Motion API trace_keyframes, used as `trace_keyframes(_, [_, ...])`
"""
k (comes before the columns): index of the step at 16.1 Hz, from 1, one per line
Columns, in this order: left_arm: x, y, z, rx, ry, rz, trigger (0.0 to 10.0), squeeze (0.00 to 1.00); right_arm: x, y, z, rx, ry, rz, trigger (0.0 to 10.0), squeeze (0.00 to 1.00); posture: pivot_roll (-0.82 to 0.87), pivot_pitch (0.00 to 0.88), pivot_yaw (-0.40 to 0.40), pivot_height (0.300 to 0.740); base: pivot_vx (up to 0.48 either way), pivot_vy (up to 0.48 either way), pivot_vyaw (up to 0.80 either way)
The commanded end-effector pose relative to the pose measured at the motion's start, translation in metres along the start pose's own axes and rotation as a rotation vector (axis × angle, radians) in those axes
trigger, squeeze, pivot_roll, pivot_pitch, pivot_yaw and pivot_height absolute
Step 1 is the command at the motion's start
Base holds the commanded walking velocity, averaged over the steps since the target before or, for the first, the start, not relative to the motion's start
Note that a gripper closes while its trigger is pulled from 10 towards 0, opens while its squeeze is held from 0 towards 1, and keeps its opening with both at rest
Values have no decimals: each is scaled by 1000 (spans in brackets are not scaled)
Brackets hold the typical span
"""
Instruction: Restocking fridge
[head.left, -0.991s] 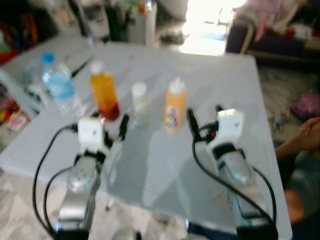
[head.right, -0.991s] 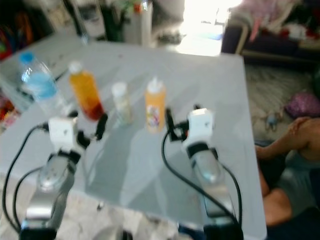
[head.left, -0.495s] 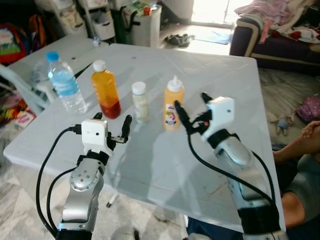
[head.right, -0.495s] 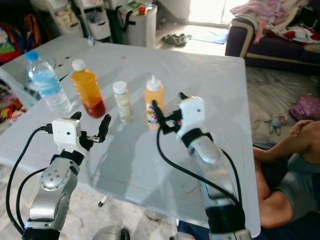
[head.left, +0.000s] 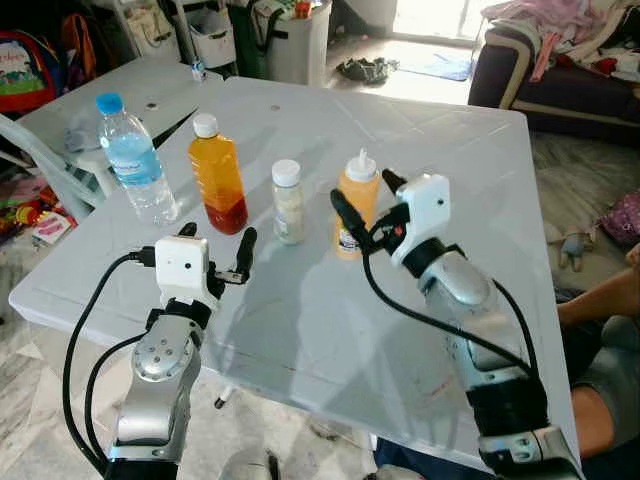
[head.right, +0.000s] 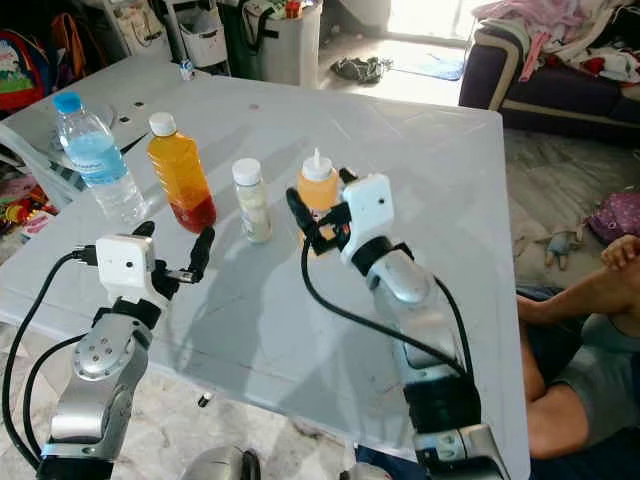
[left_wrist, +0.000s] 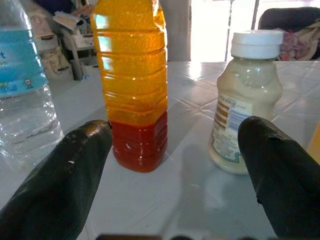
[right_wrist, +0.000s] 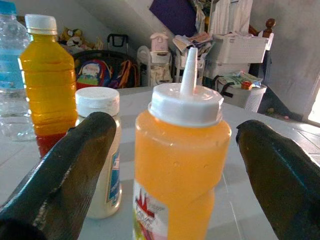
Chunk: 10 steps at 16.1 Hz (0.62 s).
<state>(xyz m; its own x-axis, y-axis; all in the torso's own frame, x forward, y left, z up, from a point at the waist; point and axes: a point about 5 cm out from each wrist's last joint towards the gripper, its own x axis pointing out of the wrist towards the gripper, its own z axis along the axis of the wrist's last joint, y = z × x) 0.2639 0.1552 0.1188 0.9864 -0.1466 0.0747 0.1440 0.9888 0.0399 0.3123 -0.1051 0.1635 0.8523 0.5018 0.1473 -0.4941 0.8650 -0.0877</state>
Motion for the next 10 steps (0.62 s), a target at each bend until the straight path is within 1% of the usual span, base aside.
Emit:
trace_keyframes(1, [-2,4,2,16,2,5,10000,0,2,-2,3,-1,-13,5,10000,0,96,49,30,740,0,0,0])
trace_keyframes(5, [-2,3,2,19,7,1,10000,0,7,-1,1,11,-13,22,10000,0,105,57,39,740,0,0,0])
trace_keyframes(6, [-3,3,2,24,12,-7,10000,0,17,0,3,44,-16,62,10000,0,111,55,41,740,0,0,0])
trace_keyframes(7, [-3,3,2,25,13,-8,10000,0,20,0,3,43,-15,72,10000,0,112,54,42,740,0,0,0])
trace_keyframes(8, [-3,4,2,27,14,-9,10000,0,24,1,5,38,-19,89,8000,0,115,54,41,740,0,0,0])
trace_keyframes(9, [-3,4,2,27,15,-9,10000,0,25,1,5,36,-19,96,8000,0,118,53,40,740,0,0,0])
trace_keyframes(10, [-3,4,2,28,15,-9,10000,0,27,1,6,32,-18,100,8706,0,118,53,40,740,0,0,0])
